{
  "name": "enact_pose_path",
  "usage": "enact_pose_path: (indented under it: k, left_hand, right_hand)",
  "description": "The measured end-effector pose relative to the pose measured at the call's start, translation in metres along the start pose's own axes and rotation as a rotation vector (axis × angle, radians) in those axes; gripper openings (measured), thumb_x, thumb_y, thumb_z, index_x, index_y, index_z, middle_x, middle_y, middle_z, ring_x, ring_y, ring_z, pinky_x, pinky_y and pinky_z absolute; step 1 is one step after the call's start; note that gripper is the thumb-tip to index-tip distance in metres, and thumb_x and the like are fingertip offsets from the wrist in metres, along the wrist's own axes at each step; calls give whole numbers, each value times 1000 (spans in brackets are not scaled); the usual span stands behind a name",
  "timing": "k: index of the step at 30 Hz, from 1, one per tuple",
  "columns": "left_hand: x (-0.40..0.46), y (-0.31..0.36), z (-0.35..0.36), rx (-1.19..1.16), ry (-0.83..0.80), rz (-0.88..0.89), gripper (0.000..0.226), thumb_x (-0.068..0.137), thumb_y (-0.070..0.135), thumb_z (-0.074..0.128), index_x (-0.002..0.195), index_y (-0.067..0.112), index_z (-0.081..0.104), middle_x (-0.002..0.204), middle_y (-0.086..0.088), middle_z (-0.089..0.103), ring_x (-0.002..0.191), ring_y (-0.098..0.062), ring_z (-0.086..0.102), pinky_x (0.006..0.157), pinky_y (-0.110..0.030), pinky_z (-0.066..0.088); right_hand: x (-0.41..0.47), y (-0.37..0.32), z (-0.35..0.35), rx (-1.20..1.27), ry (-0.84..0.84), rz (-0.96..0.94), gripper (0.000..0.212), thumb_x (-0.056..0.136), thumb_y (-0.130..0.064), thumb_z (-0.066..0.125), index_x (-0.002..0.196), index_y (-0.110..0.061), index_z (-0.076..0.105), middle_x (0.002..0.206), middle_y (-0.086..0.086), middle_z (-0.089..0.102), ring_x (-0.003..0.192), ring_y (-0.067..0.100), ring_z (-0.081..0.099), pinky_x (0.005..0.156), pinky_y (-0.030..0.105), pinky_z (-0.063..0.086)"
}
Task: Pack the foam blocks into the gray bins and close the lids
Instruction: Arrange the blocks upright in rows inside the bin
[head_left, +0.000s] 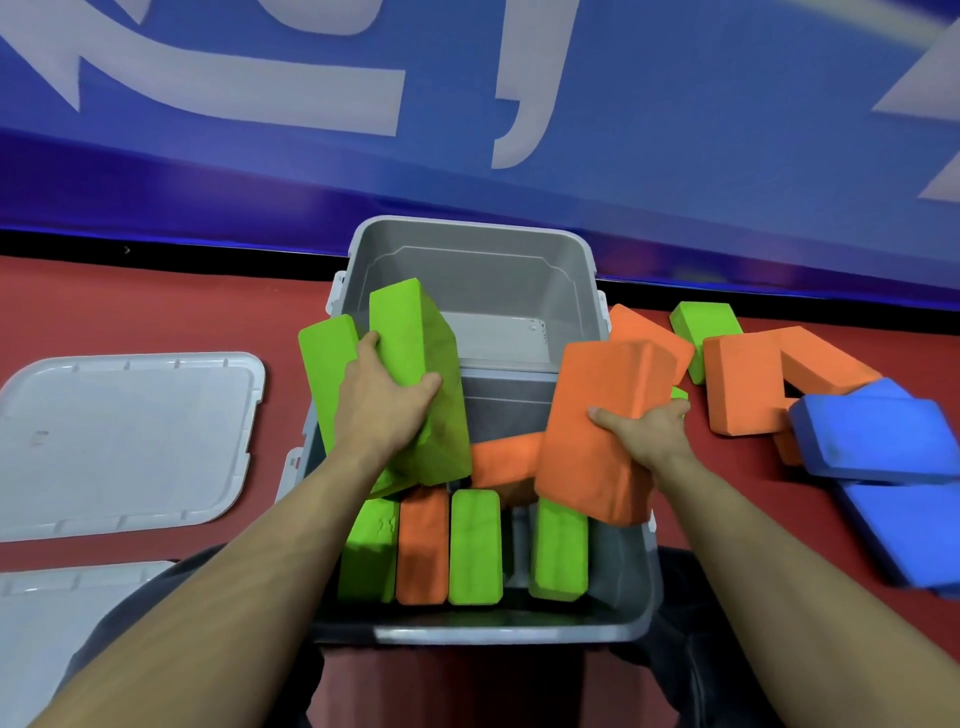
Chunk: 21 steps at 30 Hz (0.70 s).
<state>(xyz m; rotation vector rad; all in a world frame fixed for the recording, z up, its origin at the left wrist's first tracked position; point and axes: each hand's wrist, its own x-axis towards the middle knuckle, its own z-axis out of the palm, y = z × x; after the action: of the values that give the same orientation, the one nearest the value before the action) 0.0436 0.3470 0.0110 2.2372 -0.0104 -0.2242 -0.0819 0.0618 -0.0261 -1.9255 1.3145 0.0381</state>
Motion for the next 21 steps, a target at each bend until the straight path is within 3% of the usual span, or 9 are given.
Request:
enact_pose_path:
  k: [4,10,16,21]
  left_hand:
    - [3,-1,-5,10,32,-27,94,78,47,74,155,17,28,149,-13,47,135,-34,47,110,-46,41]
    - [7,-5,-10,2,19,-28,91,81,42,74,155,13,30,150,-15,46,135,-34,47,111,-46,40]
    - [8,-6,-8,6,-3,-26,91,81,43,73,155,14,29,150,-14,46,135,-33,47,112,-46,40]
    - [8,-5,-7,2,-18,-23,93,78,46,73,155,15,29,150,-12,47,135,-32,48,111,-47,41]
  right_hand:
    - [-6,3,-11,-60,28,-61,109,67,-58,87,143,-7,28,141,18,49,128,38,52,105,50,45]
    - [-15,0,-15,-245,21,-132,108,69,-64,82,149,-17,27,140,17,45,128,40,51,103,51,46]
    - [-22,-8,3,12,-15,-153,119,74,-67,77,155,-10,11,145,18,47,133,38,48,111,51,40]
    - [-30,-6,11,176,-113,-47,91,79,-61,76,132,-7,26,127,7,55,117,27,57,104,39,46]
